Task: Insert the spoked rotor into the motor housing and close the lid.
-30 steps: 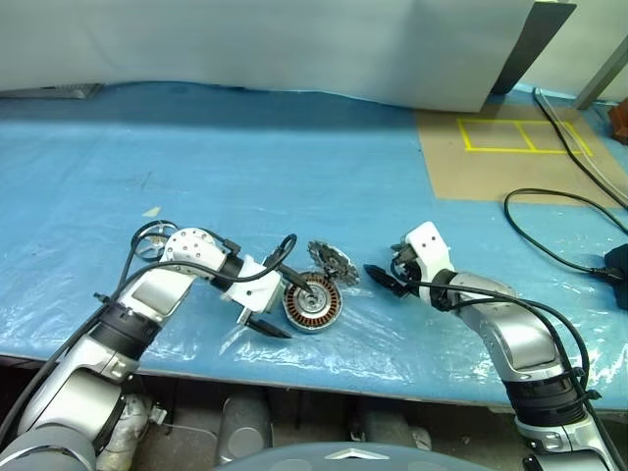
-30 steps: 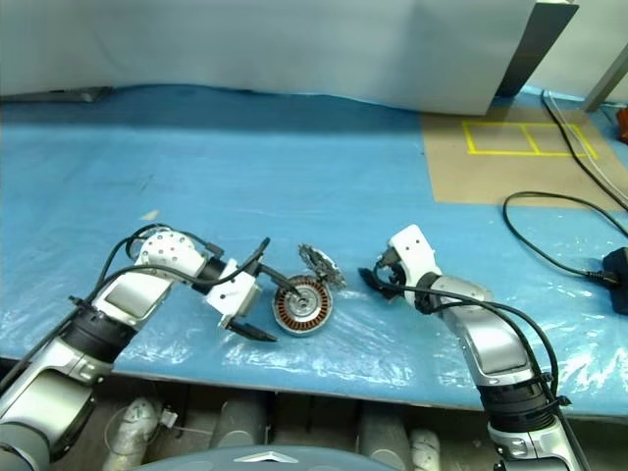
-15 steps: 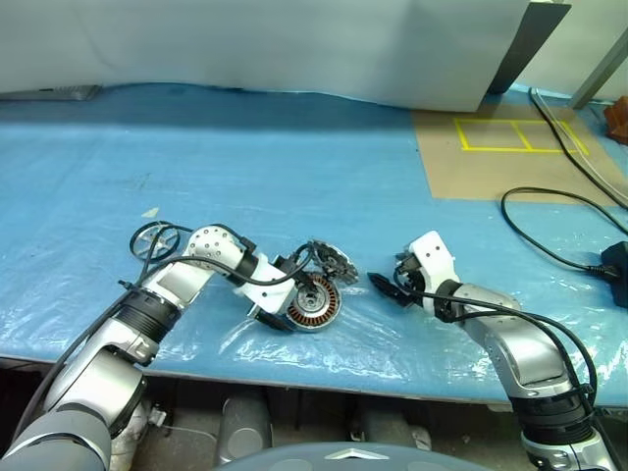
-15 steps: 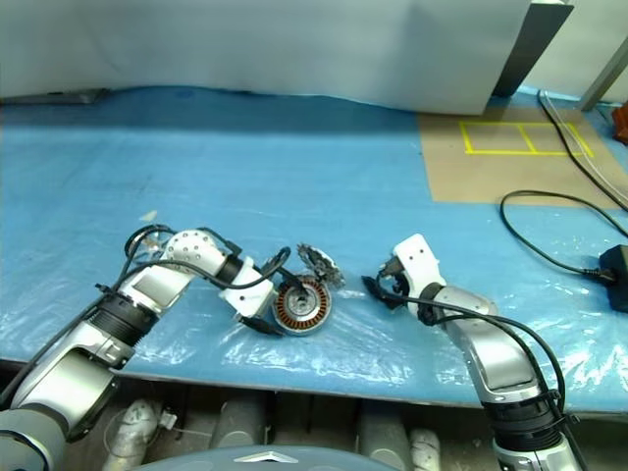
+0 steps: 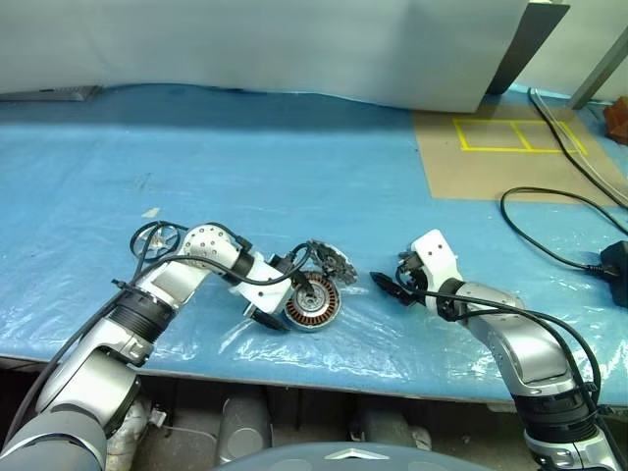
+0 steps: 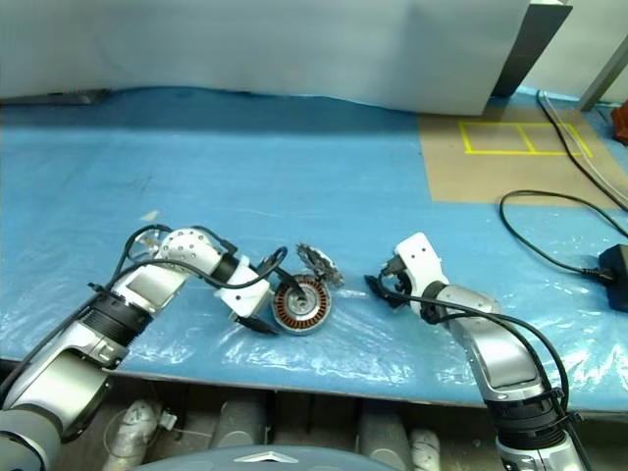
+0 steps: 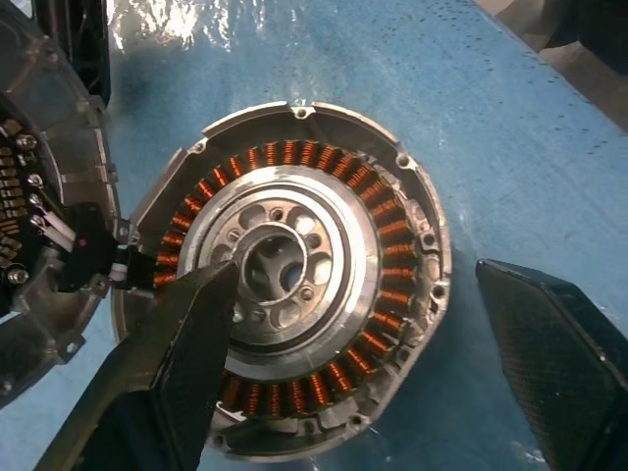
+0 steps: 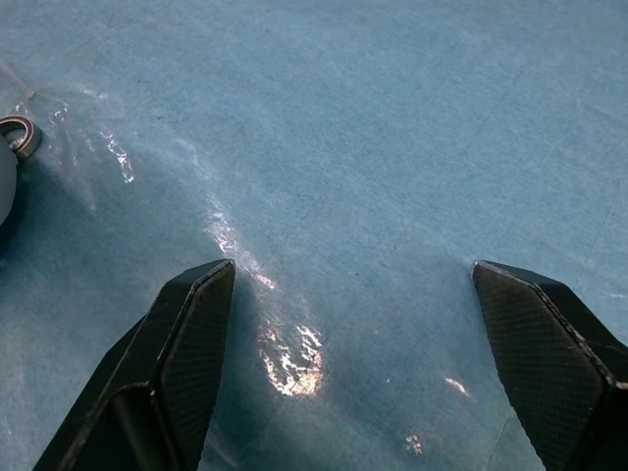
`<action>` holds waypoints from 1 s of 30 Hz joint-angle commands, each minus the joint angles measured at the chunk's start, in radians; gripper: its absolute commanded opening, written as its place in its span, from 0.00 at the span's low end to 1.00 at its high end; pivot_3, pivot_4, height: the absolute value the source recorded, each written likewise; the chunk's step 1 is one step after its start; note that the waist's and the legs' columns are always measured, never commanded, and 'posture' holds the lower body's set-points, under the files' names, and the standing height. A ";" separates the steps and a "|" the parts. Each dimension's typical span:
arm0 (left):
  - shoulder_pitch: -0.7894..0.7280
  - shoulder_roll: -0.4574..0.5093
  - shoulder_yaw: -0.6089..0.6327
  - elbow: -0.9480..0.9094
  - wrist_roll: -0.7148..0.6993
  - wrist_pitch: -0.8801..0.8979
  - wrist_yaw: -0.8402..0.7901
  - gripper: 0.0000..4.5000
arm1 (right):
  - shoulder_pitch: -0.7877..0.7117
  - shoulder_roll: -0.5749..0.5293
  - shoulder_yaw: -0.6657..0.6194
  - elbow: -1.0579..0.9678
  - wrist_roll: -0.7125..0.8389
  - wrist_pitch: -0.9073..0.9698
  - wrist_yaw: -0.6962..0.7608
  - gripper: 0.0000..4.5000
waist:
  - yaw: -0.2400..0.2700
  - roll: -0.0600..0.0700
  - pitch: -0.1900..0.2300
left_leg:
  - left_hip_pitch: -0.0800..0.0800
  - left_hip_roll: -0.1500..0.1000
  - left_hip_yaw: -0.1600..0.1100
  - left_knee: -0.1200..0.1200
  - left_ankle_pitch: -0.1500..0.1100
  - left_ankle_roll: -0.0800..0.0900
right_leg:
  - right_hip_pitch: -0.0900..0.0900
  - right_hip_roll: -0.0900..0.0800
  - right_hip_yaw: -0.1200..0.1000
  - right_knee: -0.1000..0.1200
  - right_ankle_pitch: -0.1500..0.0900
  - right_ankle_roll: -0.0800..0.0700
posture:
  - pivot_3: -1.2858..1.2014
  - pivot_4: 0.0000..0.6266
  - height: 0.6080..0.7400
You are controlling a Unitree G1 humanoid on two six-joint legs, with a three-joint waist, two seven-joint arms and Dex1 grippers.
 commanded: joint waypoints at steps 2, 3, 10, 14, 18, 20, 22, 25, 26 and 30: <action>0.016 0.013 0.004 -0.067 -0.029 0.006 -0.012 0.90 | -0.018 -0.005 -0.001 -0.013 0.004 -0.016 0.006 0.90 | 0.000 0.000 0.000 | 0.000 0.000 0.000 0.000 0.000 0.000 | 0.000 0.000 0.000 0.000 0.000 0.000 | 0.52 0.24 1.00; 0.019 0.013 0.003 -0.071 -0.030 0.009 -0.012 0.90 | -0.019 -0.006 0.000 -0.011 0.002 -0.017 0.008 0.90 | 0.000 0.000 0.000 | 0.000 0.000 0.000 0.000 0.000 0.000 | 0.000 0.000 0.000 0.000 0.000 0.000 | 0.52 0.24 1.00; 0.020 -0.002 -0.015 0.002 0.029 -0.029 0.017 0.90 | -0.015 -0.010 0.004 -0.009 -0.002 -0.018 0.014 0.90 | 0.000 0.000 0.000 | 0.000 0.000 0.000 0.000 0.000 0.000 | 0.000 0.000 0.000 0.000 0.000 0.000 | 0.52 0.24 1.00; 0.022 -0.010 -0.026 0.032 0.050 -0.053 0.030 0.90 | -0.015 -0.013 0.004 -0.010 -0.003 -0.018 0.014 0.90 | 0.000 0.000 0.000 | 0.000 0.000 0.000 0.001 0.000 0.000 | 0.000 0.000 0.000 0.001 0.000 0.000 | 0.52 0.24 1.00; 0.021 -0.016 -0.036 0.044 0.043 -0.048 0.011 0.77 | -0.015 -0.013 0.004 -0.010 -0.004 -0.017 0.012 0.90 | 0.000 0.000 0.000 | 0.001 0.000 0.000 0.002 0.000 0.000 | 0.000 0.000 0.001 0.002 0.000 -0.001 | 0.52 0.24 1.00; 0.019 -0.028 -0.031 0.058 0.060 -0.068 0.045 0.63 | -0.015 -0.012 0.004 -0.012 -0.004 -0.016 0.011 0.90 | 0.000 0.001 0.000 | 0.001 0.000 0.000 0.002 0.000 0.000 | 0.000 0.000 0.001 0.003 -0.001 -0.002 | 0.52 0.24 1.00; 0.015 -0.045 -0.026 0.076 0.080 -0.080 0.087 0.49 | -0.015 -0.011 0.004 -0.011 -0.005 -0.017 0.010 0.90 | 0.001 0.003 -0.002 | 0.002 0.000 0.000 0.002 0.000 0.000 | 0.001 -0.001 0.001 0.003 -0.001 -0.002 | 0.52 0.24 1.00; 0.021 -0.037 -0.033 0.079 0.071 -0.082 0.071 0.47 | -0.014 -0.009 0.007 -0.011 -0.006 -0.018 0.008 0.90 | 0.005 0.004 -0.002 | 0.004 -0.001 0.000 0.003 0.001 0.001 | 0.004 -0.002 0.001 0.003 -0.002 -0.003 | 0.52 0.24 1.00; 0.025 -0.036 -0.034 0.077 0.057 -0.074 0.058 0.47 | -0.014 -0.009 0.007 -0.011 -0.006 -0.018 0.008 0.90 | 0.004 0.004 -0.002 | 0.004 -0.001 0.000 0.003 0.001 0.002 | 0.004 -0.002 0.001 0.003 -0.002 -0.004 | 0.52 0.24 1.00; 0.026 -0.044 -0.026 0.114 0.087 -0.112 0.111 0.46 | -0.016 -0.006 0.010 -0.008 -0.007 -0.019 0.006 0.90 | 0.003 0.004 -0.003 | 0.004 -0.001 0.001 0.003 0.001 0.003 | 0.004 -0.001 0.002 0.003 -0.002 -0.004 | 0.52 0.24 1.00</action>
